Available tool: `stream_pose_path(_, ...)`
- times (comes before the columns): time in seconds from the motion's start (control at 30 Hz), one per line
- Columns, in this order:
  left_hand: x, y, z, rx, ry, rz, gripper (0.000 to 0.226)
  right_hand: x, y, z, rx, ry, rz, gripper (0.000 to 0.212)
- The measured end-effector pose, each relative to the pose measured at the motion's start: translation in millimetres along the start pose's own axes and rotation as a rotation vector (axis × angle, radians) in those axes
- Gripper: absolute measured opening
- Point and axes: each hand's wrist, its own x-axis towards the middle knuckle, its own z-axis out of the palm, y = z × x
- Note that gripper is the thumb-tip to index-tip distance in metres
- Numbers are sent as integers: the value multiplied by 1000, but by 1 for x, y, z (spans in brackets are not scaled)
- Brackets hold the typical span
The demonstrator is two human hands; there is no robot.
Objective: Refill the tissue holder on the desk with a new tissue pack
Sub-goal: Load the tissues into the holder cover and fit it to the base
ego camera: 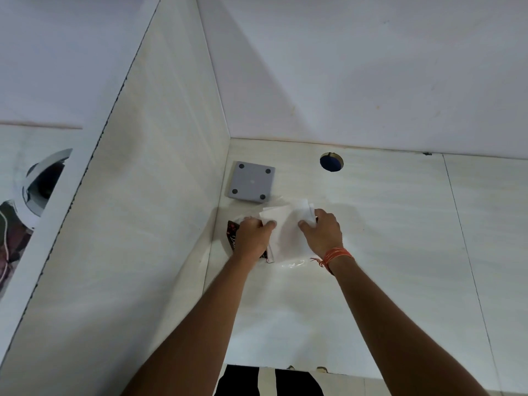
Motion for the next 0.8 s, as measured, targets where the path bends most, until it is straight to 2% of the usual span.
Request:
stream_pose_path(0.13, -1, -2, 1, 245, 73, 146, 29, 2, 1, 2, -68, 28, -14, 43)
stream_pose_path(0.33, 10, 3, 1, 425, 133, 198, 37, 13, 1, 0, -100, 33, -15, 40)
stream_pose_path(0.47, 18, -4, 9, 439, 135, 224, 27, 16, 4, 6, -46, 19, 4, 43)
stream_pose_path(0.63, 20, -29, 19, 393, 164, 332, 34, 16, 16, 18, 64, 45, -59, 40)
stream_pose_path(0.73, 14, -38, 19, 391, 189, 430, 28, 12, 19, 16, -12, 29, -104, 53)
stream_pose_path(0.8, 6, -39, 13, 370, 183, 495, 39, 5, 17, 8, -153, 52, -182, 62)
